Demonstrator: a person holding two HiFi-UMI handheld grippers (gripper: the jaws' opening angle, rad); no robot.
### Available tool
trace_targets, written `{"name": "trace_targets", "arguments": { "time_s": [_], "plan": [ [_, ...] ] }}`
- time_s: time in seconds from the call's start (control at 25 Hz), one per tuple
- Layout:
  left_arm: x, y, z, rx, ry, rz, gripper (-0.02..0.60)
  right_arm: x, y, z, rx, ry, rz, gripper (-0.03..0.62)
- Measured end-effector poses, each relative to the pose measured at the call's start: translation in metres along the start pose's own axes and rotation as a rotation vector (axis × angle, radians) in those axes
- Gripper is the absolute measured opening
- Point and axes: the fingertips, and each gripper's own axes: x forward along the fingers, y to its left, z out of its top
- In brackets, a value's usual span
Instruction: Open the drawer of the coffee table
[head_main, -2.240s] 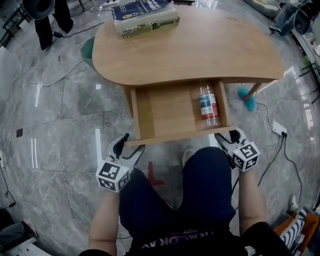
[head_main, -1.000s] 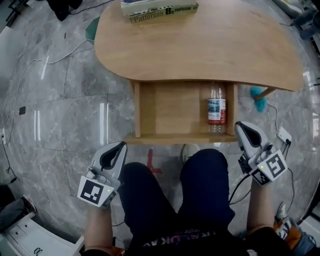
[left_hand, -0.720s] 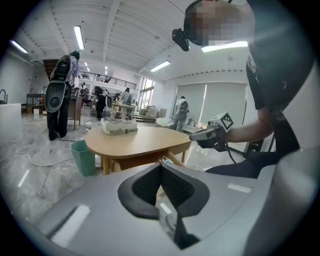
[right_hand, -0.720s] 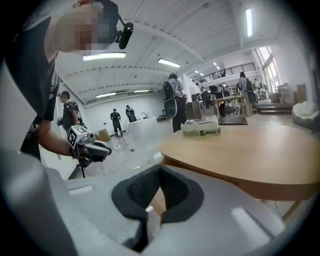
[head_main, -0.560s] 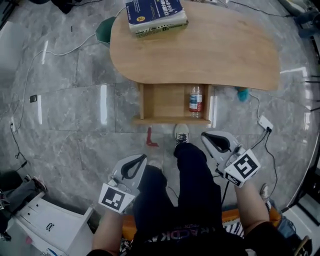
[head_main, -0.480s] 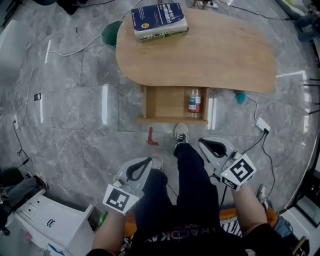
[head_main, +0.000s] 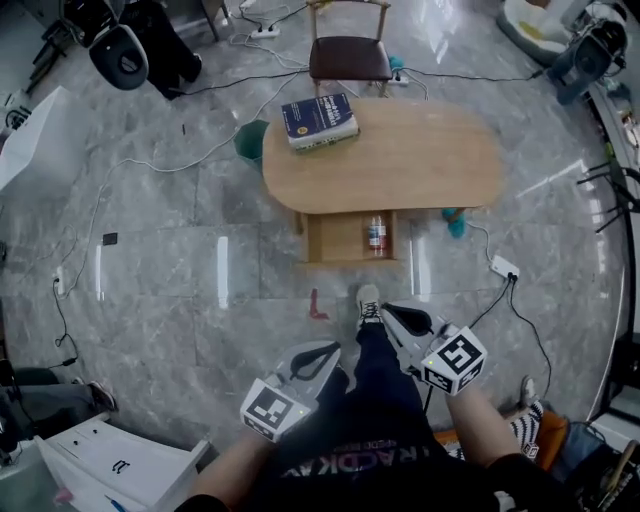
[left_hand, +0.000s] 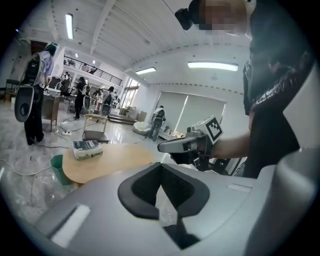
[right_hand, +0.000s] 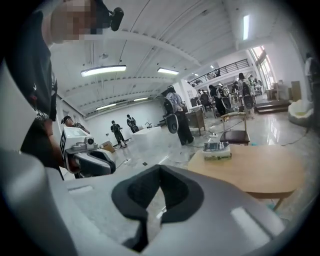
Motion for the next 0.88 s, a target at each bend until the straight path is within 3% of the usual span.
{"name": "trace_targets", "arguments": {
  "time_s": [0.24, 0.36, 0.68, 0.88],
  "plan": [
    [-0.041, -0.042, 0.001, 0.008, 0.063, -0.021, 0.006, -0.038, 0.080, 0.011, -0.011, -0.015, 0.011, 0.002],
    [-0.053, -0.058, 0.012, 0.004, 0.043, -0.014, 0.006, -0.054, 0.111, 0.012, -0.041, -0.004, 0.042, 0.002],
    [-0.041, -0.102, 0.026, -0.008, -0.002, 0.076, 0.006, -0.103, 0.124, 0.008, -0.089, 0.005, 0.113, 0.002],
    [-0.018, -0.152, 0.025, -0.103, -0.042, 0.123, 0.006, -0.154, 0.123, -0.011, -0.115, 0.022, 0.171, 0.002]
  ]
}}
